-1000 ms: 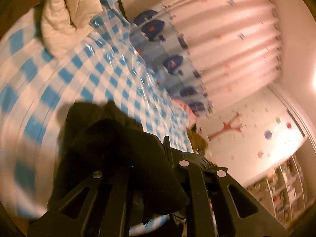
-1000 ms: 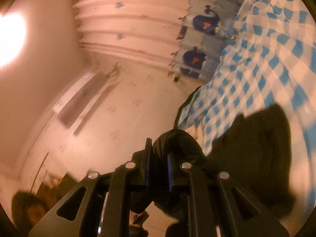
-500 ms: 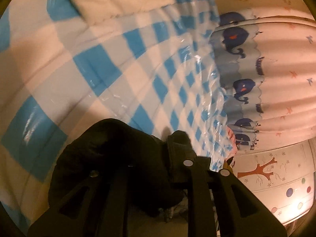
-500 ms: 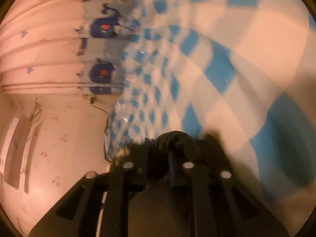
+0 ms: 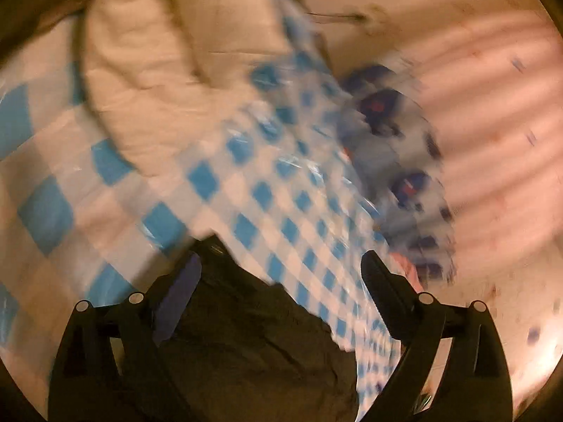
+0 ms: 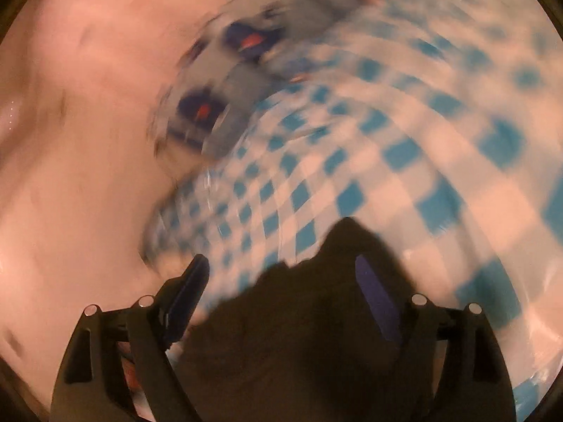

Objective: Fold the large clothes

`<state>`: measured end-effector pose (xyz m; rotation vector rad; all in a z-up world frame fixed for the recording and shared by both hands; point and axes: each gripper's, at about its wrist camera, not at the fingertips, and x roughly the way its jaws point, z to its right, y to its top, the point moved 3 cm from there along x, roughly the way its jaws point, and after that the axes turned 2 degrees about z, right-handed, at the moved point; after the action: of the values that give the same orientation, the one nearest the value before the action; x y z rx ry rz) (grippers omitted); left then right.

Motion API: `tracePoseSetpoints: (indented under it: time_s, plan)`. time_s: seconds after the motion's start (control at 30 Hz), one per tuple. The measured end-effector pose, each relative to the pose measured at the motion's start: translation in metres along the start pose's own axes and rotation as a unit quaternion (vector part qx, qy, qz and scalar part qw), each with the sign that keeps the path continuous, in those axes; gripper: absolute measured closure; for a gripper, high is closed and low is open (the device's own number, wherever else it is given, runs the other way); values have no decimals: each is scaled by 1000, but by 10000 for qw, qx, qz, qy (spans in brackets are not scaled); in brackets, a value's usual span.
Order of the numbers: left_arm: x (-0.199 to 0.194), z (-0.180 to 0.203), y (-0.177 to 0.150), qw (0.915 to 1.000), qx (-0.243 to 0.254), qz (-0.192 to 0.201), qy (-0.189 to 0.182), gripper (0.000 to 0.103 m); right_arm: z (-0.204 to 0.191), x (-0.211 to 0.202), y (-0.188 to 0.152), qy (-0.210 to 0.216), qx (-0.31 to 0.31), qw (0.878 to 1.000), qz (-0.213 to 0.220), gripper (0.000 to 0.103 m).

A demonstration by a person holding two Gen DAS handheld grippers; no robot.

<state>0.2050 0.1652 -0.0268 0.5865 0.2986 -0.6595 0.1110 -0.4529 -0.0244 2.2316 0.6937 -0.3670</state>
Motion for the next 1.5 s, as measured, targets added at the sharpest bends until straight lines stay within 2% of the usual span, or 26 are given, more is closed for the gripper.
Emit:
tracePoseSetpoints:
  time_s: [0.03, 0.07, 0.1, 0.13, 0.17, 0.23, 0.3, 0.37, 0.43, 0.53, 0.6, 0.63, 0.7, 0.77, 0.87, 0.93, 0.97, 1.0, 1.03, 1.07, 1.17, 1.2, 1.27, 1.33, 1.43, 1.5]
  plan:
    - [0, 15, -12, 9992, 374, -102, -138, 15, -24, 8, -9, -118, -561, 9983, -121, 21]
    - [3, 41, -41, 9936, 1016, -323, -361, 15, -47, 19, -20, -224, -1119, 9931, -285, 21]
    - [6, 52, -61, 9880, 1368, -511, -493, 15, -64, 32, -33, -348, -1601, 9854, -465, 21]
    - [18, 67, -89, 9778, 1820, -855, -583, 15, -80, 49, -47, -540, -2065, 9746, -676, 21]
    - [29, 74, -103, 9712, 2063, -1060, -546, 15, -89, 69, -61, -779, -2415, 9630, -911, 21]
    - [68, 76, -135, 9534, 2645, -1454, -9, 15, -92, 103, -79, -1108, -2718, 9475, -1272, 21]
    - [110, 55, -139, 9490, 2580, -1722, 556, 18, -79, 140, -87, -1451, -2736, 9378, -1567, 21]
    - [133, 30, -129, 9546, 2337, -1680, 762, 22, -61, 163, -82, -1481, -2397, 9438, -1727, 18]
    - [152, 16, -115, 9563, 2296, -1536, 956, 27, -54, 179, -75, -1520, -2190, 9483, -1722, 17]
    - [159, 9, -110, 9582, 2157, -1571, 1037, 27, -51, 202, -77, -1693, -2265, 9394, -1939, 14]
    - [147, 16, -108, 9589, 2145, -1471, 1136, 27, -55, 202, -79, -1751, -2330, 9328, -2121, 14]
    - [137, 22, -103, 9624, 2103, -1340, 1074, 27, -59, 195, -76, -1669, -2318, 9357, -2069, 14]
    - [115, 39, -87, 9693, 2110, -893, 891, 26, -77, 169, -60, -1415, -2431, 9466, -1577, 14]
    - [110, 47, -74, 9694, 2196, -568, 939, 23, -85, 154, -39, -1523, -2563, 9479, -1127, 14]
    - [127, 29, -66, 9717, 1954, -691, 1132, 22, -65, 167, -28, -1897, -2502, 9413, -1238, 14]
    - [148, 0, -72, 9659, 1932, -935, 1447, 22, -29, 188, -34, -2231, -2397, 9329, -1497, 14]
    - [159, -12, -75, 9648, 1920, -1037, 1465, 23, -10, 197, -38, -2160, -2157, 9376, -1667, 12]
    - [165, -19, -78, 9670, 1871, -1052, 1372, 23, 4, 203, -40, -1939, -1802, 9485, -1740, 10]
    - [168, -20, -80, 9662, 1900, -1032, 1406, 22, 13, 205, -39, -1820, -1571, 9563, -1664, 10]
    - [170, -18, -82, 9625, 2008, -1019, 1511, 22, 13, 207, -40, -1889, -1636, 9548, -1610, 8]
    - [160, -14, -84, 9610, 2076, -847, 1620, 23, 5, 210, -44, -2087, -1917, 9423, -1783, 8]
    - [145, -10, -85, 9617, 2092, -632, 1655, 23, 1, 203, -42, -2083, -1911, 9430, -1758, 8]
    - [120, 4, -87, 9624, 2177, -280, 1599, 22, -22, 175, -38, -1788, -1940, 9557, -1309, 8]
    - [93, 22, -91, 9622, 2263, 96, 1514, 21, -59, 157, -47, -1443, -2352, 9549, -1095, 8]
    - [73, 41, -107, 9565, 2493, 386, 1463, 16, -122, 161, -78, -1046, -3194, 9343, -1193, 8]
    - [85, 36, -119, 9526, 2592, 171, 1581, 16, -134, 186, -104, -1096, -3444, 9197, -1534, 7]
